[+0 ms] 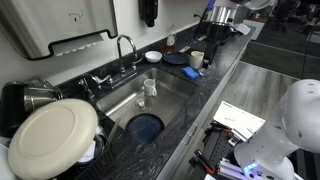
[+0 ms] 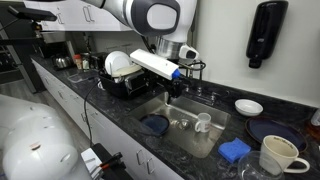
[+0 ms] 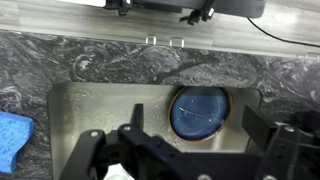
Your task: Open the faucet
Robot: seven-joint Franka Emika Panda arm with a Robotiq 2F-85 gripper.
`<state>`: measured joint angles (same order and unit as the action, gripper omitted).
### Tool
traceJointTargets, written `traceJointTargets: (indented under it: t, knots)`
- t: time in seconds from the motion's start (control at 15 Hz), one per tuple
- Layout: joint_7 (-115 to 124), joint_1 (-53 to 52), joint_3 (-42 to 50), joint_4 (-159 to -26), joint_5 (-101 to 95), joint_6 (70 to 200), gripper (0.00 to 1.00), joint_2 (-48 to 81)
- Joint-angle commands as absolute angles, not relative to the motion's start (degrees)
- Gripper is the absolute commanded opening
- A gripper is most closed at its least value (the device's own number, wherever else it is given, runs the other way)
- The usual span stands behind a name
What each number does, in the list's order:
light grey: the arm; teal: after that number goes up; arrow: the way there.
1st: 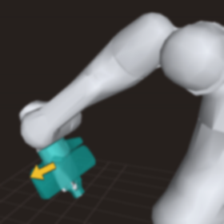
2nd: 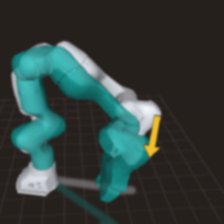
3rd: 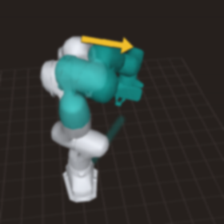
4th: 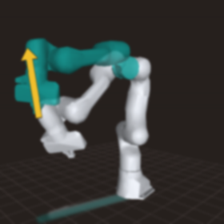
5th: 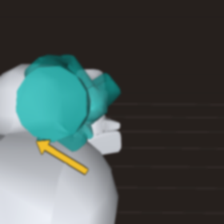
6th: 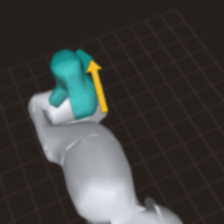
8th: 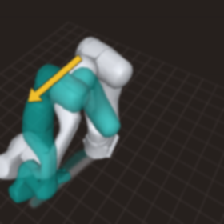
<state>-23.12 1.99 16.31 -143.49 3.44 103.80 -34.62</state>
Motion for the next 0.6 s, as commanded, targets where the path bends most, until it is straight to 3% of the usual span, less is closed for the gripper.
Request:
traceJointTargets:
  t: [0.0,0.53]
  knots:
    - [-18.4,1.9,15.9,-141.3,13.0,108.7,1.0,-31.1]
    - [-0.4,2.5,9.1,-141.7,25.8,134.4,1.0,-24.7]
